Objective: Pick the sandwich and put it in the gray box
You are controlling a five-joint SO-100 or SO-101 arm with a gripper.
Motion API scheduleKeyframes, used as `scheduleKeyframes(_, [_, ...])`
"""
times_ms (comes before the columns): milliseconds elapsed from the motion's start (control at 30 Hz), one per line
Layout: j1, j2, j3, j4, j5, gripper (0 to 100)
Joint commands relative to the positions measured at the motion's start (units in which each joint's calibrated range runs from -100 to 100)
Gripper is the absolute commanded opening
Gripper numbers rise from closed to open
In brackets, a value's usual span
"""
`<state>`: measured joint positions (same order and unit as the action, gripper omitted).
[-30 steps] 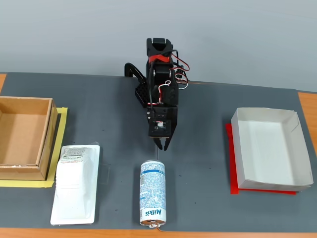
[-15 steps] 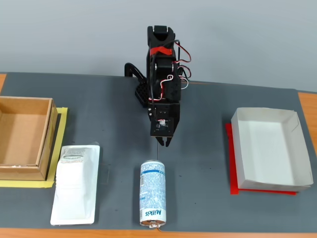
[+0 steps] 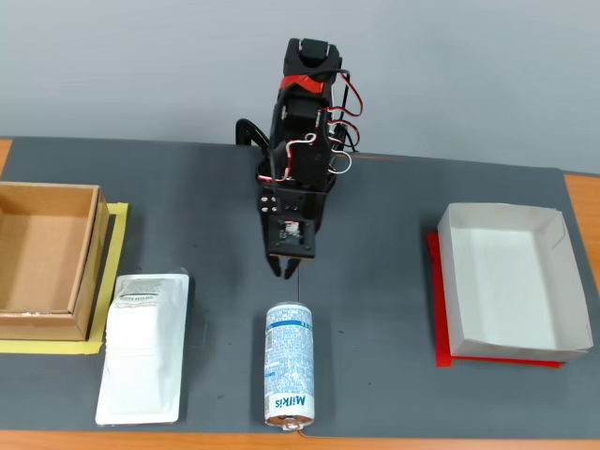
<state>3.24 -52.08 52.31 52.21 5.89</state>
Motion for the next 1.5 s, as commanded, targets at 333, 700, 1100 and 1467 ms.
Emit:
scheduleKeyframes(333, [11.0, 23.6, -20.5, -0.2, 6.2, 3])
scheduleKeyframes(700, [15.1, 37.4, -35.4, 0.2, 10.2, 2])
scheduleKeyframes(1100, [19.2, 42.0, -38.2, 0.2, 15.4, 2])
scheduleKeyframes(1467, [18.6, 41.8, -37.5, 0.2, 15.8, 9])
